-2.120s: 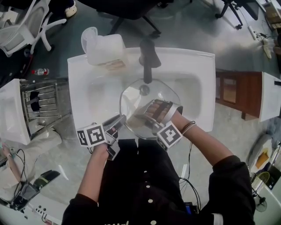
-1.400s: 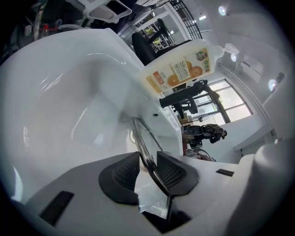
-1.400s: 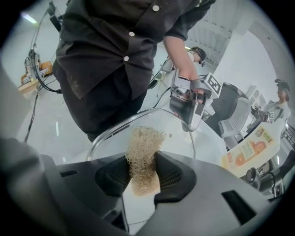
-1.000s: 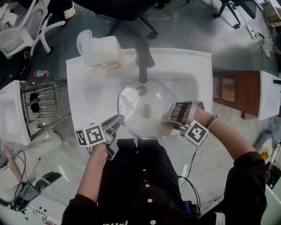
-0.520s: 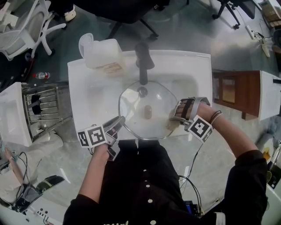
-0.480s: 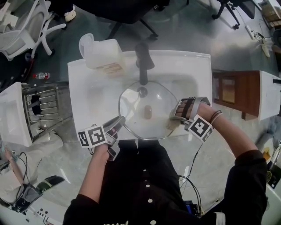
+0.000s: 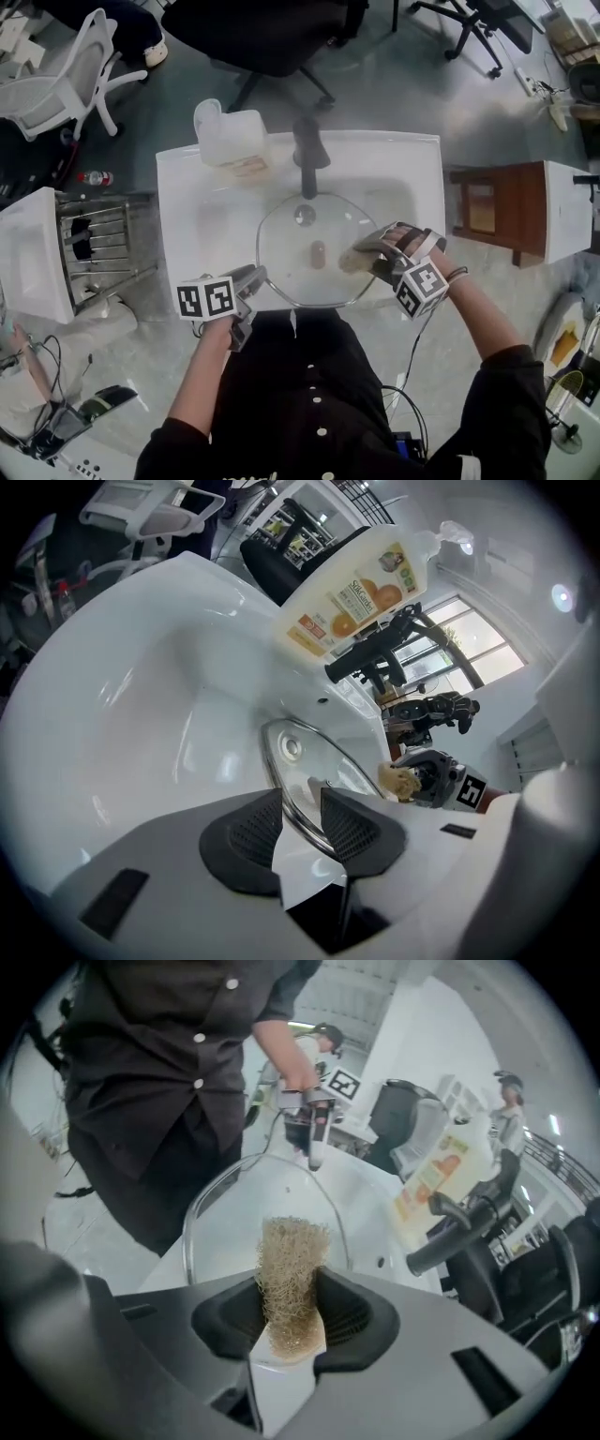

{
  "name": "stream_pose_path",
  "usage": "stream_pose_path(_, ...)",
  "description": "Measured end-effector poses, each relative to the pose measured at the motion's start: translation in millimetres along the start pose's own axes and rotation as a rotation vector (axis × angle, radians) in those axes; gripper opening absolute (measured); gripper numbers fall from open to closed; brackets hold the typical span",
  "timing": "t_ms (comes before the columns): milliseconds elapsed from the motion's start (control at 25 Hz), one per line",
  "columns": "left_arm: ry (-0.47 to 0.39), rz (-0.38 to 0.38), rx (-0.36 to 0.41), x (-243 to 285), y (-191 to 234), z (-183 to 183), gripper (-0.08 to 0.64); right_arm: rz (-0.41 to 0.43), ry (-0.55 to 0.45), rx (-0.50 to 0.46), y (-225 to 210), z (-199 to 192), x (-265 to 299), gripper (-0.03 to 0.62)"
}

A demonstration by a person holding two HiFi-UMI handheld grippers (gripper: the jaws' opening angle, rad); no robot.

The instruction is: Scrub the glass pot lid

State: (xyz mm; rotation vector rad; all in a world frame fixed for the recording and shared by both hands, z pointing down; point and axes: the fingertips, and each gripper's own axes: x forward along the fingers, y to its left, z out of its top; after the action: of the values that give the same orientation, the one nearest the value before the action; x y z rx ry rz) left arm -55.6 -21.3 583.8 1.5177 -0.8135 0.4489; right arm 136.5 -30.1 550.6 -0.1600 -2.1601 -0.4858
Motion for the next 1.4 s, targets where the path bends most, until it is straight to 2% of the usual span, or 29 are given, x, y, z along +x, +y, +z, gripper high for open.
stream_pose_path(120,-0.044,0.017,0.02,-11.0,2.8,12.4,0.131,-0.1,-0.011,0.119,-25.5,13.2,-6.9,0.149)
stream_pose_path(240,-0.129,0.058,0.105,-27.5,0.7,28.2,0.07,-0.199,-0.034,0.259,-46.8,27.9,-15.4,0.149)
stream_pose_path(360,-0.228,0.021,0.209,-45.4,-21.8,44.9,0.038,-0.318,-0.087,0.45,-66.9,40.1,-30.8,0.149)
stream_pose_path(480,-0.276,-0.006,0.298,-60.8,-43.3,53.4,0.028,-0.454,-0.152,0.64,-85.7,50.7,-53.6,0.149)
stream_pose_path(640,-0.334,-0.033,0.403,-77.1,-70.7,63.8,0.026,-0.615,-0.223,0.803,-106.5,61.3,-82.3,0.149)
stream_pose_path(880,-0.423,-0.057,0.512,-101.6,-115.6,76.2,0.026,-0.811,-0.355,0.935,-122.9,74.9,-137.3,0.15)
stream_pose_path(1040,-0.523,-0.084,0.563,-127.8,-143.4,86.7,0.026,-0.934,-0.417,1.0,-124.5,77.6,-172.4,0.149)
stream_pose_path(1240,-0.643,-0.079,0.649,-161.2,-169.4,103.1,0.026,-1.09,-0.465,0.983,-128.2,85.3,-219.3,0.149)
stream_pose_path(1400,-0.716,-0.095,0.687,-184.6,-182.6,110.6,0.026,-1.181,-0.495,0.954,-125.9,90.6,-245.6,0.149)
